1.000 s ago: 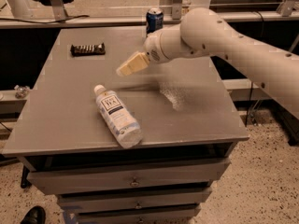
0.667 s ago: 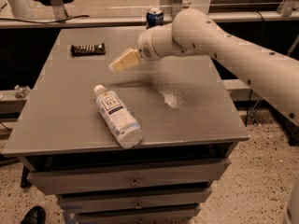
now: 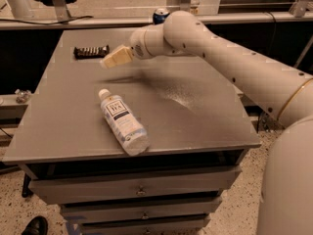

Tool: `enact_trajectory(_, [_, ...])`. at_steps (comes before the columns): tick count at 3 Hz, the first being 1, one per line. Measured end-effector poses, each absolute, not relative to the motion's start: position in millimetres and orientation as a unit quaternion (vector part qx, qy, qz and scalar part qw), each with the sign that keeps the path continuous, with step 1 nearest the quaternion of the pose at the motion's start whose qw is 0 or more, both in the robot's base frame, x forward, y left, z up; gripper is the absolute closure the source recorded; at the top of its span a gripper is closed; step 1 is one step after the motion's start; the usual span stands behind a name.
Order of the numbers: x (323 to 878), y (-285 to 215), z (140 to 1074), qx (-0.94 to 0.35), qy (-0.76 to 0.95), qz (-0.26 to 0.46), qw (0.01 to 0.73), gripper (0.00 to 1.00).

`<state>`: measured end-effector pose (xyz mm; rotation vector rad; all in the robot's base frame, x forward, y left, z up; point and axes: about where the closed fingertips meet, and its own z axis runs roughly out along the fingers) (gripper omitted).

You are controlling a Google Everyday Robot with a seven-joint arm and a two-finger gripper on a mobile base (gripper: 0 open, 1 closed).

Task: Pick rxbar chocolate

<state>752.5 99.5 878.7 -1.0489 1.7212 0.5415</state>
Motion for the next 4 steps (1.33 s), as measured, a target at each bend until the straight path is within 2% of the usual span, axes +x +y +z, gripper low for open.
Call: enact_trajectory(4, [816, 153, 837, -0.398, 0.729, 0.256, 0.495, 0.0])
